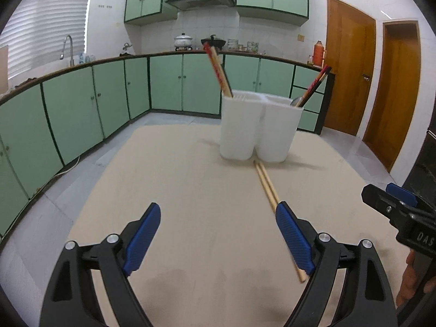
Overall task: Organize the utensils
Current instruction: 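Withdraw both tools from the holder toward the last two chopsticks, then close the right tool on the last red-patterned chopstick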
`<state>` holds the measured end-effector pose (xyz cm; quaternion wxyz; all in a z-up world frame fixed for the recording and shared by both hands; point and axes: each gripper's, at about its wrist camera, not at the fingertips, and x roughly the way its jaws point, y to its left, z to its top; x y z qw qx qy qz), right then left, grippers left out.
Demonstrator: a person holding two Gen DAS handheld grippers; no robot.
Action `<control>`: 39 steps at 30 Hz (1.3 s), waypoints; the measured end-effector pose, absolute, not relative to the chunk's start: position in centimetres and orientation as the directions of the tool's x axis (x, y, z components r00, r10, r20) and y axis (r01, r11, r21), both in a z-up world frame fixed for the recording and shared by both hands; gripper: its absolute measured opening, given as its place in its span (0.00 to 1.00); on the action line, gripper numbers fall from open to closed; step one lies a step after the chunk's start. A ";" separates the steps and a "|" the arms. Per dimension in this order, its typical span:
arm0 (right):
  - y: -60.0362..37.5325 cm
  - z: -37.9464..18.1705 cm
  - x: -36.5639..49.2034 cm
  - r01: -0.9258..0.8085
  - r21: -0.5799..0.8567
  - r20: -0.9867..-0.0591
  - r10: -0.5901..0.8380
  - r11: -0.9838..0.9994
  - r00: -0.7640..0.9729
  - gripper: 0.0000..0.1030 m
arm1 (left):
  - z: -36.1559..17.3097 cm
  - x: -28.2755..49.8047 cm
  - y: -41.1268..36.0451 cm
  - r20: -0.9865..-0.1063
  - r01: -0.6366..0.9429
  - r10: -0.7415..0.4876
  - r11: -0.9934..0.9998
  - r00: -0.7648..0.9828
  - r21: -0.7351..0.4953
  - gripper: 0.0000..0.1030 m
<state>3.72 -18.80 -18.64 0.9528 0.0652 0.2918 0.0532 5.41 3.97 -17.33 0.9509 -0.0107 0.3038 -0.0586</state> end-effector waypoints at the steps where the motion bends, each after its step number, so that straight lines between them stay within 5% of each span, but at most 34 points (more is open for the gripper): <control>1: -18.6 -19.0 3.4 -0.062 0.148 -0.547 0.134 0.987 0.826 0.87 | -17.6 5.3 4.0 -0.582 0.103 -0.116 0.993 0.805 -0.056 0.82; 3: -18.0 -19.8 2.8 -0.070 0.149 -0.560 0.142 0.986 0.816 0.73 | -18.2 4.9 4.2 -0.593 0.100 -0.111 0.994 0.798 -0.051 0.82; 15: -13.6 -24.1 0.5 -0.134 0.113 -0.663 0.175 0.985 0.728 0.43 | -19.0 3.2 5.6 -0.605 0.075 -0.091 0.996 0.791 -0.051 0.82; 39: -11.8 -24.9 1.4 -0.122 0.057 -0.719 0.126 0.991 0.684 0.20 | -19.1 3.2 6.5 -0.597 0.063 -0.101 0.994 0.796 -0.085 0.82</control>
